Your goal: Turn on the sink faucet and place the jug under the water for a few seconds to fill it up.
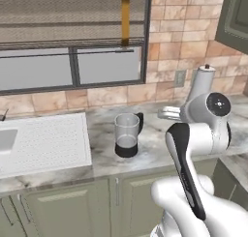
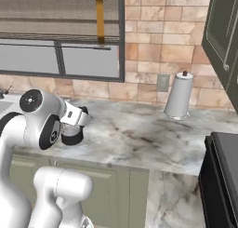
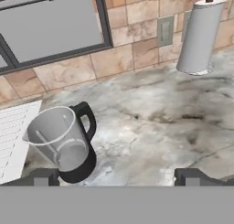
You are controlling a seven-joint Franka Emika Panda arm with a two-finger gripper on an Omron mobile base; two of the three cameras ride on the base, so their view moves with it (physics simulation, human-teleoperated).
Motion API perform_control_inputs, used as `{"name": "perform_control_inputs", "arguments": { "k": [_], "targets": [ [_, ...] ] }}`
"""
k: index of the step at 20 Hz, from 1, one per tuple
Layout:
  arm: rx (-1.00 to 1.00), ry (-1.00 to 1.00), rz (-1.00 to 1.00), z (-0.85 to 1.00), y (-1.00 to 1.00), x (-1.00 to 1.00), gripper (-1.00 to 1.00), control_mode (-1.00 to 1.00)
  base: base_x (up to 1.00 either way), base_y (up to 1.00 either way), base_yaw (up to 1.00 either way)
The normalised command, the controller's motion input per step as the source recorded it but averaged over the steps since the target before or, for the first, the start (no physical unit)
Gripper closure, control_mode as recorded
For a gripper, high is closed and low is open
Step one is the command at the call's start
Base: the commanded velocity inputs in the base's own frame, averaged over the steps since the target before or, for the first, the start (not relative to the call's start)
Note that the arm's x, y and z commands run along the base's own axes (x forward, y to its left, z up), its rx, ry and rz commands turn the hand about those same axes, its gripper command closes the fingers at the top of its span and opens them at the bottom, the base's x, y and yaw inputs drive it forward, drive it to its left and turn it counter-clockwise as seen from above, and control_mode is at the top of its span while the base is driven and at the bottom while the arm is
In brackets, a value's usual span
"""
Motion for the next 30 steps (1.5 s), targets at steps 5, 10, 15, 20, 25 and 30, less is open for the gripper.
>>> {"name": "perform_control_inputs", "arguments": {
  "k": [5, 10, 15, 20, 25, 30],
  "targets": [
    [0.0, 0.0, 0.0, 0.0, 0.0, 0.0, -1.0, 1.0, 0.0, -0.42, 0.09],
    [0.0, 0.0, 0.0, 0.0, 0.0, 0.0, -1.0, 1.0, 0.11, -0.24, 0.19],
    [0.0, -0.08, 0.41, -0.3, -0.27, 0.23, -1.0, -1.0, 0.0, 0.0, 0.0],
    [0.0, -0.17, 0.63, -0.2, -0.48, 0.26, -1.0, -1.0, 0.0, 0.0, 0.0],
    [0.0, -0.06, 0.62, -0.05, -0.18, 0.42, -1.0, -1.0, 0.0, 0.0, 0.0],
    [0.0, 0.0, 0.32, -0.22, -0.01, 0.16, -1.0, -1.0, 0.0, 0.0, 0.0]
  ]
}}
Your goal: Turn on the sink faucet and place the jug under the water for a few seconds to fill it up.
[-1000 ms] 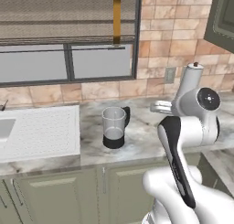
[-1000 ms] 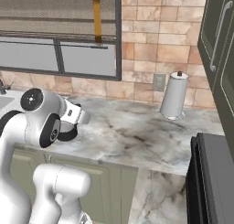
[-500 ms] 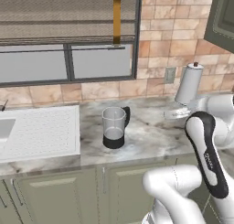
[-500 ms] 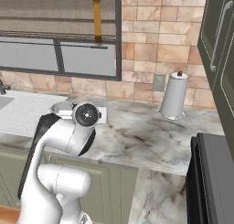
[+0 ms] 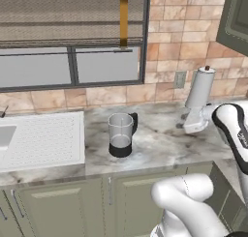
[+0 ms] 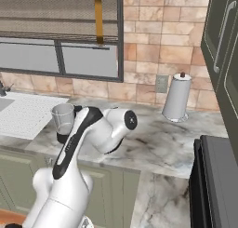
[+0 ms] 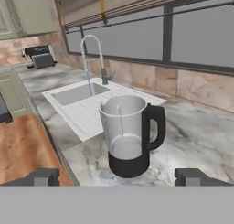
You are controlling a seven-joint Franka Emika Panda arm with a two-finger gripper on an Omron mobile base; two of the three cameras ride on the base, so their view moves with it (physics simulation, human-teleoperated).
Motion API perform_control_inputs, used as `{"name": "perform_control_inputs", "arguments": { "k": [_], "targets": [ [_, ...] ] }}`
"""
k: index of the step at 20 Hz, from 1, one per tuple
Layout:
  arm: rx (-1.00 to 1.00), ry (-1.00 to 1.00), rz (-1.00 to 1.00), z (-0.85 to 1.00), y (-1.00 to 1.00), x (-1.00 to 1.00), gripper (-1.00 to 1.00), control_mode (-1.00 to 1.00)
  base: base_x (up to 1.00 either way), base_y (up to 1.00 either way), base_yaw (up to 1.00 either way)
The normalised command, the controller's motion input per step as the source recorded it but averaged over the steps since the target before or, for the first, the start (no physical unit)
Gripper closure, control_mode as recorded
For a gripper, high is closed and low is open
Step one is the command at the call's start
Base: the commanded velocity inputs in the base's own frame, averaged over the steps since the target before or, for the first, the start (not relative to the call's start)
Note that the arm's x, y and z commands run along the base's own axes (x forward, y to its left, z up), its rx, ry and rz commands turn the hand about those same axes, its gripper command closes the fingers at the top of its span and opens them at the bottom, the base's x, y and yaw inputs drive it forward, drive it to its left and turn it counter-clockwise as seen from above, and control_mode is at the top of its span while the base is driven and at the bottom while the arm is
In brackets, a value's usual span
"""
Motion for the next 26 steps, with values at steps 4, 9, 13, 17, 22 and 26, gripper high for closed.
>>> {"name": "perform_control_inputs", "arguments": {
  "k": [4, 9, 13, 17, 22, 26],
  "targets": [
    [0.0, 0.0, 0.1, -0.24, -0.11, 0.15, -1.0, -1.0, 0.0, 0.0, 0.0],
    [0.0, -0.02, 0.12, -0.19, 0.0, 0.29, -1.0, -1.0, 0.0, 0.0, 0.0],
    [0.01, -0.04, 0.13, -0.18, 0.1, 0.27, -1.0, -1.0, 0.0, 0.0, 0.0],
    [0.0, -0.01, 0.16, -0.07, 0.18, 0.4, -1.0, -1.0, 0.0, 0.0, 0.0],
    [0.0, 0.0, 0.15, 0.0, 0.3, 0.4, -1.0, -1.0, 0.0, 0.0, 0.0],
    [0.0, 0.0, 0.12, -0.02, 0.27, 0.39, -1.0, -1.0, 0.0, 0.0, 0.0]
  ]
}}
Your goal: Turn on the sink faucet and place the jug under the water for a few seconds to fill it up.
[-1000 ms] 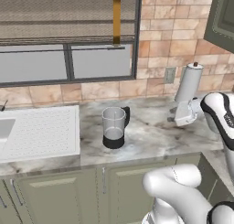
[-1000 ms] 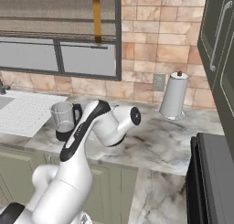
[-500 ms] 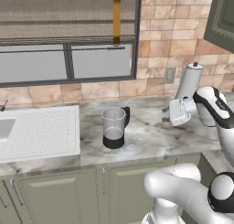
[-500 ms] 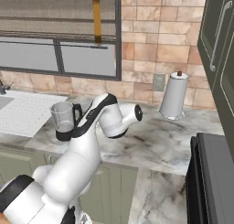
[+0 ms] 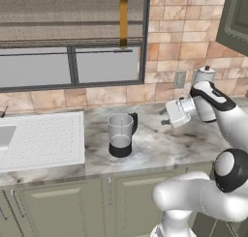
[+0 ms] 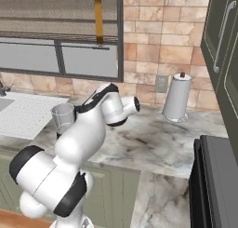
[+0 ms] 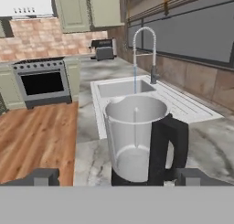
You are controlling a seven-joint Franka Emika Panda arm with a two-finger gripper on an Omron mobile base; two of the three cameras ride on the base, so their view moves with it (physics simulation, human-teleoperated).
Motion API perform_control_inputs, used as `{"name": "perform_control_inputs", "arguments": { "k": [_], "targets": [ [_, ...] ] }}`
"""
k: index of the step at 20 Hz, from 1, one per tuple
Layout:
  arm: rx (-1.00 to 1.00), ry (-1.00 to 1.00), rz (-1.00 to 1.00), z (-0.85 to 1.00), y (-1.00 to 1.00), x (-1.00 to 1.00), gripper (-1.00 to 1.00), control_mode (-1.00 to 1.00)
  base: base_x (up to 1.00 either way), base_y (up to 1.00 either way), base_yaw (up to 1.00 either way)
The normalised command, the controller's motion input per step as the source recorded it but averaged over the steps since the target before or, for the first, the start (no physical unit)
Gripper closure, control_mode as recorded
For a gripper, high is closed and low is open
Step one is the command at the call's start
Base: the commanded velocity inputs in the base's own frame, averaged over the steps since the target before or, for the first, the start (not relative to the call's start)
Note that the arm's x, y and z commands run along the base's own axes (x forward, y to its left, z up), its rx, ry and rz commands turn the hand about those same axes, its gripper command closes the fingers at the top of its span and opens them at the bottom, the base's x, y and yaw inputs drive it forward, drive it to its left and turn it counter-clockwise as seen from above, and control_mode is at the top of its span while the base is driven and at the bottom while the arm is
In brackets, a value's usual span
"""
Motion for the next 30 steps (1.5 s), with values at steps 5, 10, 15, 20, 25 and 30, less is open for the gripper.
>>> {"name": "perform_control_inputs", "arguments": {
  "k": [5, 10, 15, 20, 25, 30],
  "targets": [
    [0.0, 0.0, 0.11, -0.1, 0.34, 0.37, -1.0, -1.0, 0.0, 0.0, 0.0],
    [0.0, 0.0, 0.12, -0.11, 0.27, 0.21, -1.0, -1.0, 0.0, 0.0, 0.0],
    [0.0, 0.0, 0.11, -0.13, 0.18, 0.1, -1.0, -1.0, 0.0, 0.0, 0.0],
    [0.0, 0.0, 0.1, -0.13, 0.09, 0.1, -1.0, -1.0, 0.0, 0.0, 0.0],
    [0.0, 0.0, 0.09, -0.14, 0.08, 0.1, -1.0, -1.0, 0.0, 0.0, 0.0],
    [0.0, 0.0, 0.08, -0.13, 0.07, 0.16, -1.0, -1.0, 0.0, 0.0, 0.0]
  ]
}}
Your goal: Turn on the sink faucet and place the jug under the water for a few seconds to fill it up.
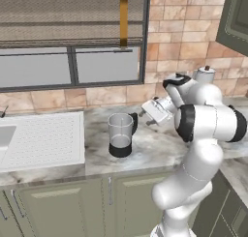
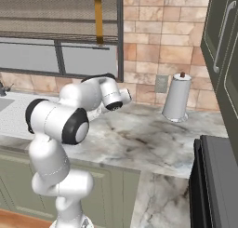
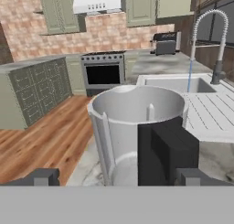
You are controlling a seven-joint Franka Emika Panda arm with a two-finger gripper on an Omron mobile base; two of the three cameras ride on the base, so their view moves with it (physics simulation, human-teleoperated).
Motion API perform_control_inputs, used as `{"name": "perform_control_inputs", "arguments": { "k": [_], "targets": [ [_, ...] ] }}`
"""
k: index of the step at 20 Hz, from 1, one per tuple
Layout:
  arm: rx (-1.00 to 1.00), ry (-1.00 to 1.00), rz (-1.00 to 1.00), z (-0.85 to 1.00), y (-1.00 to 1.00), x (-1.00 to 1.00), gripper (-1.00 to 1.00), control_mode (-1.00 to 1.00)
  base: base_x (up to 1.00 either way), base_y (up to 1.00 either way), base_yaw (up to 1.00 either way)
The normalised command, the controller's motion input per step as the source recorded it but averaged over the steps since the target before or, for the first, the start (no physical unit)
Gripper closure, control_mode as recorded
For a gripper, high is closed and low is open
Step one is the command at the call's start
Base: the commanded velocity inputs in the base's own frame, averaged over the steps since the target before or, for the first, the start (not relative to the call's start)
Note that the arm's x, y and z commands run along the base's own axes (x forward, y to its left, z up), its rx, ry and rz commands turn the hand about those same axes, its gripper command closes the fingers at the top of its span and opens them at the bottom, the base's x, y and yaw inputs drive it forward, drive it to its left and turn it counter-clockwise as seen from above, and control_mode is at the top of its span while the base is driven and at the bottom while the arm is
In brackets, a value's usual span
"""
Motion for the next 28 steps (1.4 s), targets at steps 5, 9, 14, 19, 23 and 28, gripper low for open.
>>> {"name": "perform_control_inputs", "arguments": {
  "k": [5, 9, 14, 19, 23, 28],
  "targets": [
    [0.0, 0.01, 0.03, -0.08, 0.04, 0.2, -1.0, -1.0, 0.0, 0.0, 0.0],
    [0.0, 0.02, 0.0, -0.06, 0.0, 0.26, -1.0, -1.0, 0.0, 0.0, 0.0],
    [0.0, 0.02, 0.0, -0.1, 0.03, 0.19, -1.0, -1.0, 0.0, 0.0, 0.0],
    [0.0, 0.02, 0.0, -0.12, 0.11, 0.21, -1.0, -1.0, 0.0, 0.0, 0.0],
    [0.0, 0.01, 0.0, -0.13, 0.16, 0.14, -1.0, -1.0, 0.0, 0.0, 0.0],
    [0.0, 0.01, 0.0, -0.06, 0.15, 0.06, -1.0, -1.0, 0.0, 0.0, 0.0]
  ]
}}
